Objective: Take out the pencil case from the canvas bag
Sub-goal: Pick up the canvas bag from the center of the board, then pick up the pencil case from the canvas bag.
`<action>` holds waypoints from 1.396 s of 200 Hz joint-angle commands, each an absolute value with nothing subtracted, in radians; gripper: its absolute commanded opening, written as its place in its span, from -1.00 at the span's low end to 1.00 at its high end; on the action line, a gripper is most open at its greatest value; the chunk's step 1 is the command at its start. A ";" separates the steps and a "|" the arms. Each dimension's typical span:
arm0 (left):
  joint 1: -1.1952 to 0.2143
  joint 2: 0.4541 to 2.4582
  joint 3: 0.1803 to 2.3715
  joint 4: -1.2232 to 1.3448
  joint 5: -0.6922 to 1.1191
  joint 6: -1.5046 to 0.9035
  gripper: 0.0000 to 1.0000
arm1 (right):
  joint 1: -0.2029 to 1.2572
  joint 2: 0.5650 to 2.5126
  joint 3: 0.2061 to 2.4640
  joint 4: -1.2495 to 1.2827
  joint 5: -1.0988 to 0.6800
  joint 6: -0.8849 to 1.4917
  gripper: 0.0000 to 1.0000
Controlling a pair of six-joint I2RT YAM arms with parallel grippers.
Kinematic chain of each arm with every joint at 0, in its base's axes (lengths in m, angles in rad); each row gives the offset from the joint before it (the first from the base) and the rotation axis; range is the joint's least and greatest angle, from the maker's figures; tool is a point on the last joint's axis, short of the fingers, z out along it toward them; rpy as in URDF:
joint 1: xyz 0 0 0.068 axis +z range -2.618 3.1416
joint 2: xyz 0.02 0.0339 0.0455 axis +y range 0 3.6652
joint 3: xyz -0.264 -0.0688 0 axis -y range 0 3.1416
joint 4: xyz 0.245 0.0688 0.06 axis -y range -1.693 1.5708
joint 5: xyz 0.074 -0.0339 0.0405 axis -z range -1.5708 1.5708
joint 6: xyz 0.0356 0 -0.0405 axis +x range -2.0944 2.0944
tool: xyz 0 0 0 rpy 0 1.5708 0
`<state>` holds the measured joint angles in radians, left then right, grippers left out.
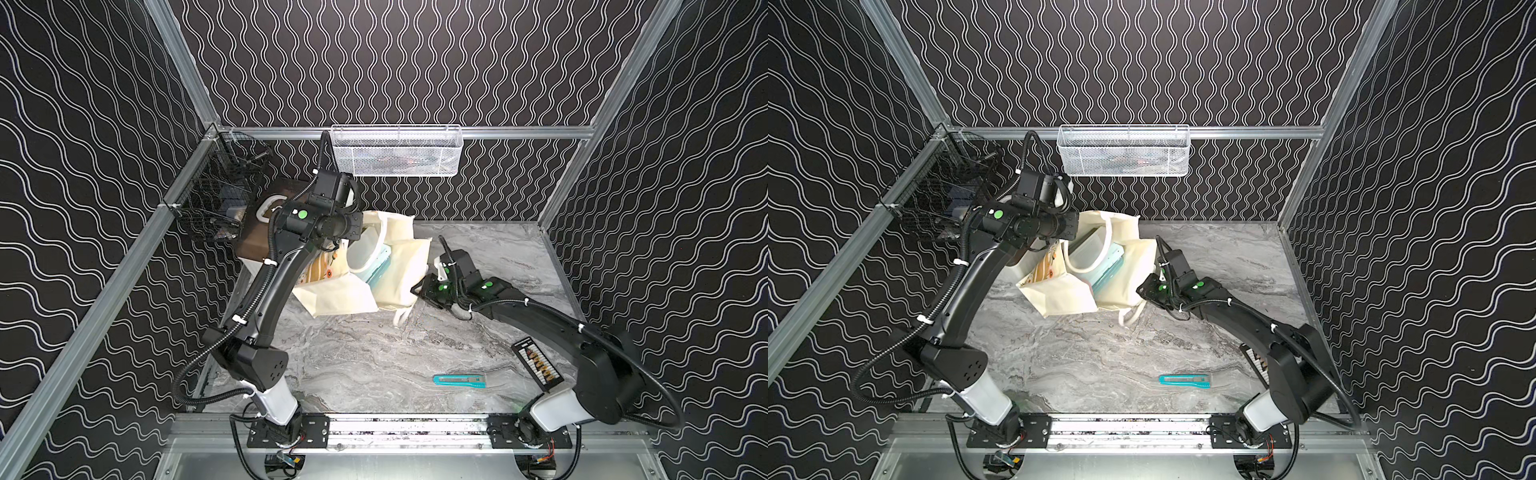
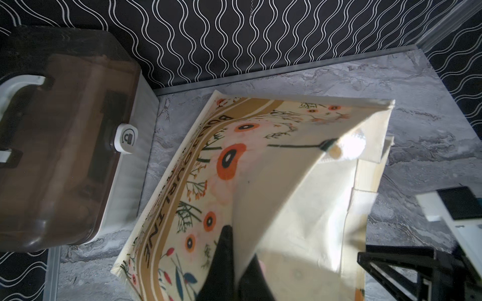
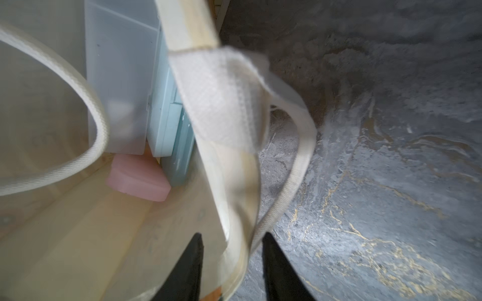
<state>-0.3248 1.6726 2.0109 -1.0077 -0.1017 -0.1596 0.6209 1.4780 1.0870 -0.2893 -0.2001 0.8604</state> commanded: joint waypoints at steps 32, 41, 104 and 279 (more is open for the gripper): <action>-0.323 1.583 1.911 -0.822 -0.002 -0.158 -1.00 | 0.621 1.266 1.070 -0.444 0.028 0.757 0.21; -0.324 1.571 1.898 -0.814 0.016 -0.158 -1.00 | 0.622 1.235 1.068 -0.439 0.013 0.738 0.17; -0.322 1.517 1.815 -0.772 0.087 -0.179 -1.00 | 0.764 1.281 1.080 -0.341 -0.116 0.629 -0.29; -0.323 1.324 1.572 -0.655 0.277 -0.180 -1.00 | 0.973 1.612 1.126 -0.343 0.169 0.835 -0.33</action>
<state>-0.3248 1.3586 1.5997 -0.7792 0.2142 -0.1665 0.9733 1.6043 1.1091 -0.3828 0.1619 0.7666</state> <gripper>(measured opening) 0.070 0.337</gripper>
